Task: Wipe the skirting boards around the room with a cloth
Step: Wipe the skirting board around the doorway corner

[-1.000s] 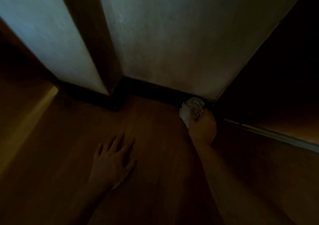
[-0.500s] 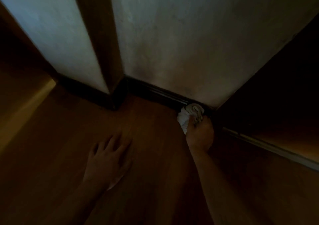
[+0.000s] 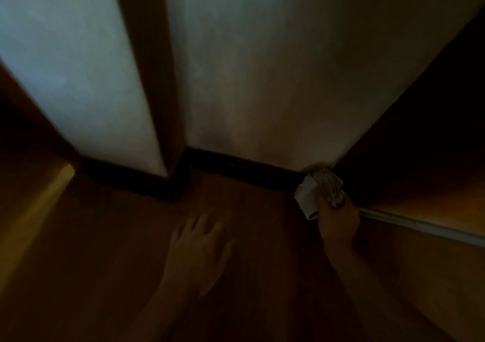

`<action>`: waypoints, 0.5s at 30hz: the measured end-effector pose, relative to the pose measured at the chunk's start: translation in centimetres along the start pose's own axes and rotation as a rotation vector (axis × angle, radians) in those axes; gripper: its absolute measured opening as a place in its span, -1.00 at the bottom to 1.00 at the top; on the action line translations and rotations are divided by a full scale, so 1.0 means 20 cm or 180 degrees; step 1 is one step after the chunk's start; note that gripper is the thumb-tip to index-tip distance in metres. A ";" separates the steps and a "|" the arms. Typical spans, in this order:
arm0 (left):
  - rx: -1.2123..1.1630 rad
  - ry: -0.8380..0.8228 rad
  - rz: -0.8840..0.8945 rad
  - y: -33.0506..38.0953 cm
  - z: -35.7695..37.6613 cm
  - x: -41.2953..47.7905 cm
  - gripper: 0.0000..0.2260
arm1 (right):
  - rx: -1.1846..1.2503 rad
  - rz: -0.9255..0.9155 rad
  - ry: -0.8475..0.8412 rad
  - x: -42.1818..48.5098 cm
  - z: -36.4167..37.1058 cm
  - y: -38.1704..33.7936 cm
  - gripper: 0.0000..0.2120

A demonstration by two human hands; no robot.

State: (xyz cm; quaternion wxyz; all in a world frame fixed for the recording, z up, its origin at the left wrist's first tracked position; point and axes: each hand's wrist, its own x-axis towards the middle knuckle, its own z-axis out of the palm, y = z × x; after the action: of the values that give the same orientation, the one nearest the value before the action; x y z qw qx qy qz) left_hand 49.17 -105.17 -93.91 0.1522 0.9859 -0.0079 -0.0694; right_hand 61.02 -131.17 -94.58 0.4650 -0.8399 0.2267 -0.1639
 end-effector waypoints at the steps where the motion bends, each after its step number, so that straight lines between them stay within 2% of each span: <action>1: -0.0072 0.0145 0.0136 0.05 -0.05 0.04 -0.48 | 0.0351 0.0054 -0.0013 0.00 -0.04 -0.06 -0.73; 4: -0.0124 0.0657 0.0724 0.22 -0.29 0.18 -0.51 | 0.1348 0.0177 -0.0070 0.03 -0.22 -0.29 -0.76; 6: -0.0077 0.0913 0.1098 0.35 -0.49 0.27 -0.53 | 0.1719 0.0245 -0.0077 0.06 -0.39 -0.47 -0.79; 10: 0.0067 0.1312 0.1914 0.66 -0.94 0.44 -0.50 | 0.1913 0.0184 -0.0033 0.08 -0.75 -0.82 -0.79; 15: 0.0889 0.1832 0.3515 1.12 -1.44 0.63 -0.41 | 0.1800 -0.0056 -0.0013 0.03 -1.21 -1.15 -0.85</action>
State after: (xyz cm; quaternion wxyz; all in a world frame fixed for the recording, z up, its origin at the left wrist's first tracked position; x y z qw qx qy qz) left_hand 65.84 -118.37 -61.66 0.0315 0.8263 -0.4827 0.2886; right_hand 54.96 -137.86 -62.37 0.6799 -0.6791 0.1637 -0.2229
